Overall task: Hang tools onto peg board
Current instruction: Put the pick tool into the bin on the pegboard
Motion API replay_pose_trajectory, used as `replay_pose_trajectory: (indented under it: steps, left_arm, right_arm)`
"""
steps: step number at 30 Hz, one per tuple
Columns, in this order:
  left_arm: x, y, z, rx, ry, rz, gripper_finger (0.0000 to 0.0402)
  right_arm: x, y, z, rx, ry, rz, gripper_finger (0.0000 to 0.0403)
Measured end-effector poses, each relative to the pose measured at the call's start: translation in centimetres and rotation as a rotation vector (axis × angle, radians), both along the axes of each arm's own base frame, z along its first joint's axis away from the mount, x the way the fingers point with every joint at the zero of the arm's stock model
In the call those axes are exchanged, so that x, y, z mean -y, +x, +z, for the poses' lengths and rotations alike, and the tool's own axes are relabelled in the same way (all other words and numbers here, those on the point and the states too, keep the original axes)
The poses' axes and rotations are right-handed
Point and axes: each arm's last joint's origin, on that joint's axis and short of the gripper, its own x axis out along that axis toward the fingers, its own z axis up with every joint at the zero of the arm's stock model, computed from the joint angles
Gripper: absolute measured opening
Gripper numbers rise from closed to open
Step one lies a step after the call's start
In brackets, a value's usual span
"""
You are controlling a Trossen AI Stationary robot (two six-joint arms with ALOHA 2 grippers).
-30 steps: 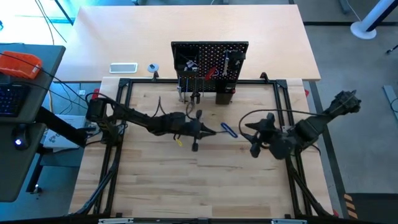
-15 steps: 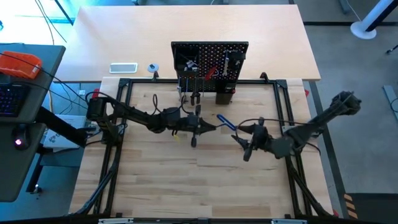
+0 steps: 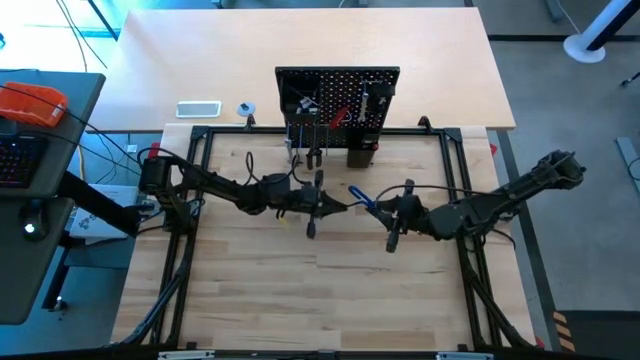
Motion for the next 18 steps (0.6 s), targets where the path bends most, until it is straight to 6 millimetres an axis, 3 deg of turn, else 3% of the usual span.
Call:
replay_pose_trajectory:
  steps: [4, 11, 14, 18]
  left_arm:
    - [0.0, 0.0, 0.0, -0.001, 0.001, -0.002, 0.0]
    - [-0.1, 0.0, -0.3, -0.02, 0.005, 0.003, 0.0002]
    - [-0.1, 0.1, -0.2, -0.019, 0.02, 0.01, 0.0025]
    - [-0.5, 0.0, -0.2, -0.022, 0.034, 0.05, 0.0084]
  right_arm:
    - [0.4, 0.2, 0.2, 0.008, -0.007, 0.016, 0.0016]
    - [0.9, 0.4, 0.1, -0.005, -0.029, 0.003, 0.0017]
    - [1.0, 0.4, 0.1, -0.01, -0.054, -0.002, 0.0013]
    - [1.4, 0.1, 0.6, 0.002, -0.074, -0.03, 0.0013]
